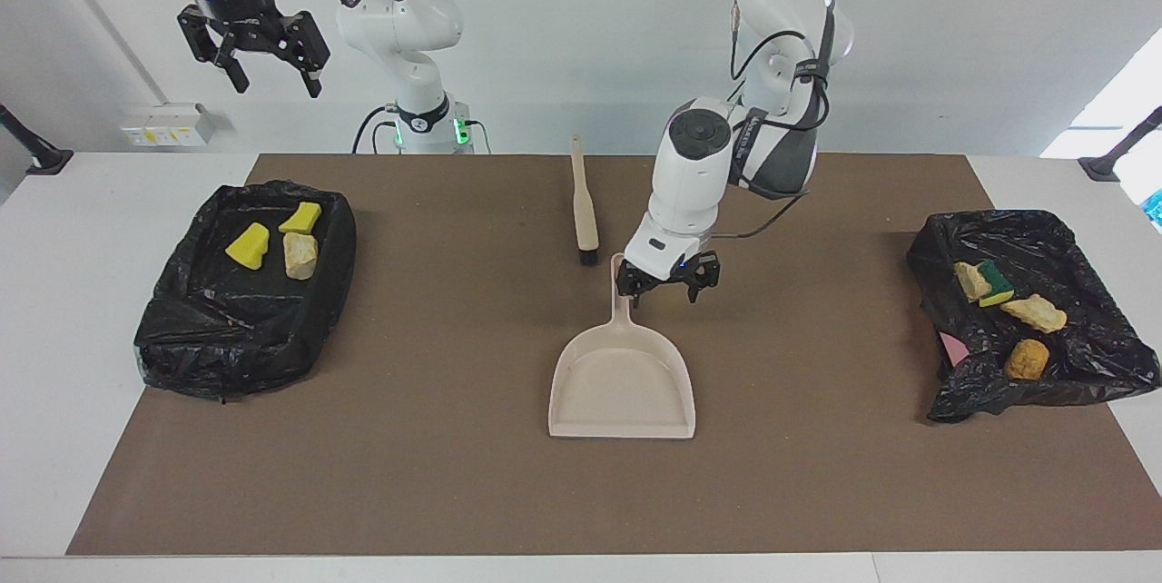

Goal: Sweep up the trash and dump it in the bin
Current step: 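Release the dustpan and lift the left gripper away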

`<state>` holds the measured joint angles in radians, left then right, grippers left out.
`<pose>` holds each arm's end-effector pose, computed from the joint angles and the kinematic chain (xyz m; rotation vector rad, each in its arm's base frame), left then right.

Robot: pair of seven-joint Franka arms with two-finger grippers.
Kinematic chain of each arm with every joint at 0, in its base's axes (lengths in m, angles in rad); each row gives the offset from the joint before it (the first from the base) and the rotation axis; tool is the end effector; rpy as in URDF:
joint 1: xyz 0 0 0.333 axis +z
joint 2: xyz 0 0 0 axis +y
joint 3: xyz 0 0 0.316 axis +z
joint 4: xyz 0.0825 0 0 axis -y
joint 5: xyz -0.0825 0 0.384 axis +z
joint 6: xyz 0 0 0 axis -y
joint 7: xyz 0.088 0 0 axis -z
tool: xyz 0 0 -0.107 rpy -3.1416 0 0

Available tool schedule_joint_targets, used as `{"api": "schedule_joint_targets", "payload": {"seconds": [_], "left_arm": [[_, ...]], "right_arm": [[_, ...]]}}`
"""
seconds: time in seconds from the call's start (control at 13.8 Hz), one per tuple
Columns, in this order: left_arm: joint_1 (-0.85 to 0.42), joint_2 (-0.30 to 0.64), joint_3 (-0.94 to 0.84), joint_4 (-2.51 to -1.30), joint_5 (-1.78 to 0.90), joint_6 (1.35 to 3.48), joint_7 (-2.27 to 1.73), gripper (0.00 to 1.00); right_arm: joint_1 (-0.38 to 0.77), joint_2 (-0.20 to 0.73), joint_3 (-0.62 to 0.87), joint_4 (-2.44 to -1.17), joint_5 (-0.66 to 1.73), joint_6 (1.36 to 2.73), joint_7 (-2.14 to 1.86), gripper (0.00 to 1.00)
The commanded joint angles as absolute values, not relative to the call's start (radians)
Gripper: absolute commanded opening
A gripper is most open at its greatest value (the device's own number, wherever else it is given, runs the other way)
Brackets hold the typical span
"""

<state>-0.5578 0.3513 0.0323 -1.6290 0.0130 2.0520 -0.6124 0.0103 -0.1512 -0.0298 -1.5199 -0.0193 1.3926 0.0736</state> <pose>0.5760 -0.3359 0.4238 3.1176 0.1231 0.1136 0.4840 -0.0133 0.7108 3.1239 -0.1508 0.0379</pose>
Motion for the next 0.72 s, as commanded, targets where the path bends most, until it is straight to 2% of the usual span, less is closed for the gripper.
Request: {"api": "schedule_joint_targets", "payload": {"seconds": [0.0, 0.36, 0.65], "left_arm": [[-0.499, 0.345, 0.034, -1.64, -0.002, 2.051, -0.61, 1.0], [-0.364, 0.302, 0.035, -1.612, 0.011, 2.011, -0.389, 1.0], [-0.243, 0.299, 0.031, -1.545, -0.002, 1.886, -0.168, 1.0]], "right_arm": [[0.006, -0.16, -0.029, -1.525, -0.012, 1.405, 0.049, 1.0], [0.005, -0.16, -0.029, -1.525, -0.014, 1.405, 0.051, 1.0], [0.006, -0.16, -0.029, -1.525, -0.014, 1.405, 0.051, 1.0]]}}
